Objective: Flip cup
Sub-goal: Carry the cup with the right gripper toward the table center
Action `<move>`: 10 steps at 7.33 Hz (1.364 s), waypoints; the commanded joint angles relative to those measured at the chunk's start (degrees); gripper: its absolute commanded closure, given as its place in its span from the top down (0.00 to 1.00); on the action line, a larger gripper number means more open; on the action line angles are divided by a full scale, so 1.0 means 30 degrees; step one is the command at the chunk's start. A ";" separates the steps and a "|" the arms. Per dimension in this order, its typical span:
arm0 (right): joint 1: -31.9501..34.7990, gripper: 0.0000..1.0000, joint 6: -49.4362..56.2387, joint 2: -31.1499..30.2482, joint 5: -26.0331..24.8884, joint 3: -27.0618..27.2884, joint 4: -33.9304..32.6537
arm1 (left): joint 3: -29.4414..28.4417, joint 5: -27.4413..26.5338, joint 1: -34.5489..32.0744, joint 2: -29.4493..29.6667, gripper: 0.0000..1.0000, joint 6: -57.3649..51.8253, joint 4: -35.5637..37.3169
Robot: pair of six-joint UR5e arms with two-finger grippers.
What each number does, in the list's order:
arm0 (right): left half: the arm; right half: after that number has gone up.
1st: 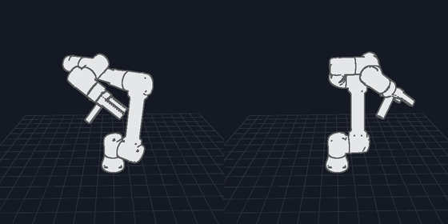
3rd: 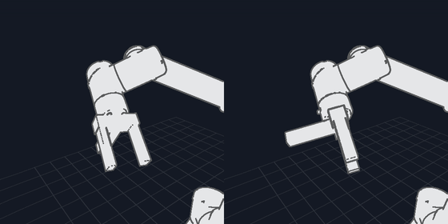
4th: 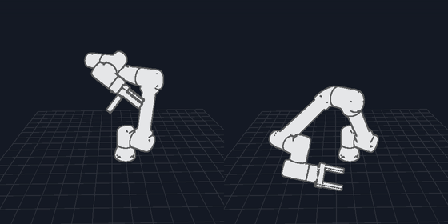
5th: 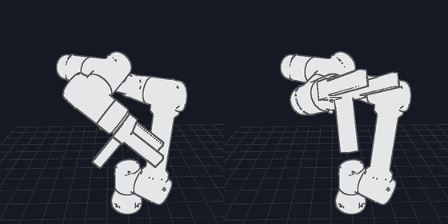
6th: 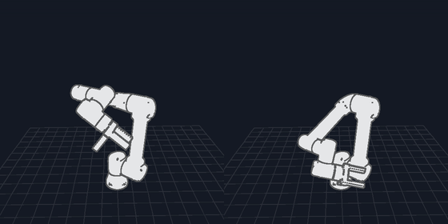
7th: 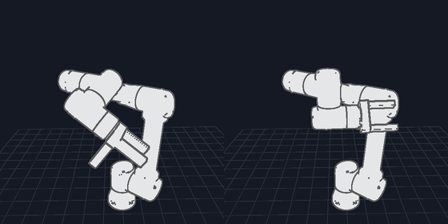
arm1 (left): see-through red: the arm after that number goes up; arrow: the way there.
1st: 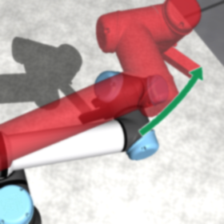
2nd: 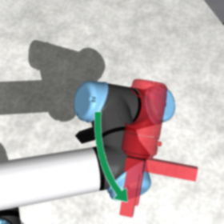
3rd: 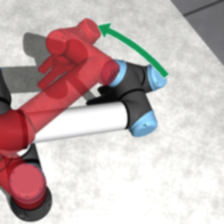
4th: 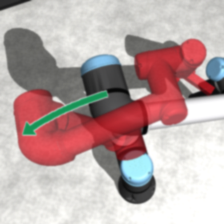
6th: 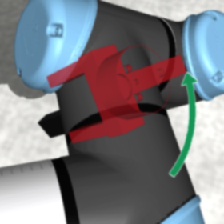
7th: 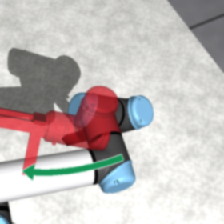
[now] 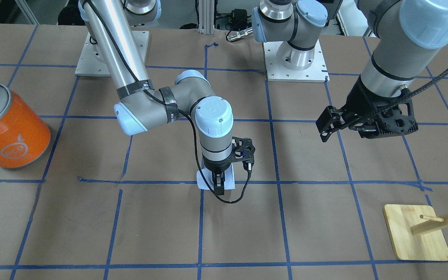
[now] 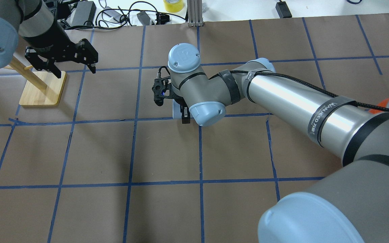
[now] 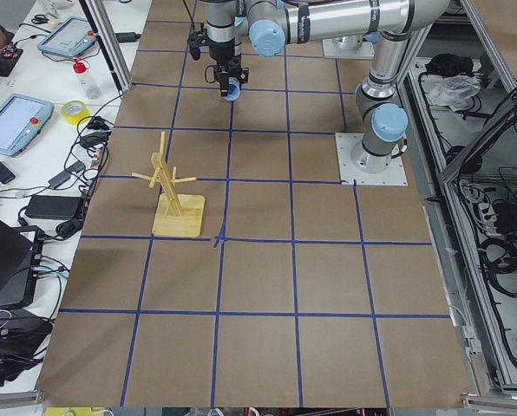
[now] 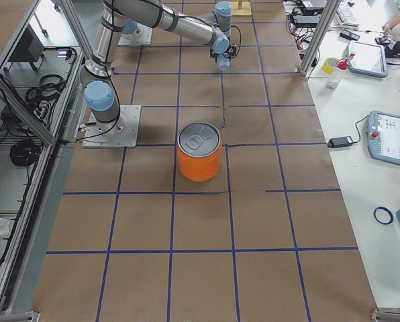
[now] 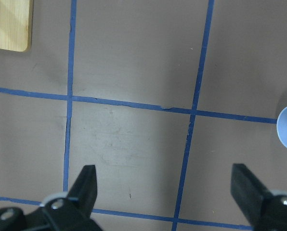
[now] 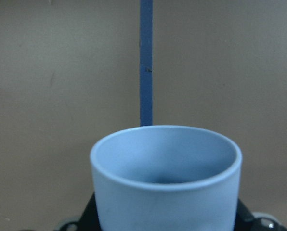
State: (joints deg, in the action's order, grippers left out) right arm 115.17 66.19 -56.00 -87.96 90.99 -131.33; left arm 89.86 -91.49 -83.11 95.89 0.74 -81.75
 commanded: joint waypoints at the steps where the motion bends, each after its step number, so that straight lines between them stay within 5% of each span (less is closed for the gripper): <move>1: 0.0019 0.37 -0.0148 0.0208 0.0023 -0.0007 -0.0549 | 0.0018 -0.0003 0.0017 0.0028 1.00 0.0016 0.0034; 2: 0.0077 0.49 -0.0382 0.0238 0.0052 0.0022 -0.0549 | 0.0018 -0.0003 0.0017 0.0028 1.00 -0.0013 0.0034; 6: 0.0019 0.69 -0.0327 0.0209 0.0024 0.0022 -0.0549 | 0.0018 0.0026 0.0017 0.0028 1.00 -0.0013 0.0034; 7: 0.0019 0.79 -0.0297 0.0180 -0.0035 0.0022 -0.0549 | 0.0018 0.0027 0.0017 0.0028 1.00 -0.0013 0.0034; 8: 0.0019 1.00 -0.0181 0.0150 -0.0209 -0.0007 -0.0549 | 0.0018 0.0027 0.0017 0.0028 1.00 -0.0013 0.0034; 10: -0.0097 1.00 -0.0179 -0.0025 -0.0066 -0.0269 -0.0520 | 0.0018 0.0027 0.0017 0.0028 1.00 -0.0013 0.0034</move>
State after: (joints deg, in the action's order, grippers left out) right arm 115.10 65.64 -55.80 -88.42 90.61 -132.96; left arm 89.91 -91.41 -83.06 95.98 0.70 -81.65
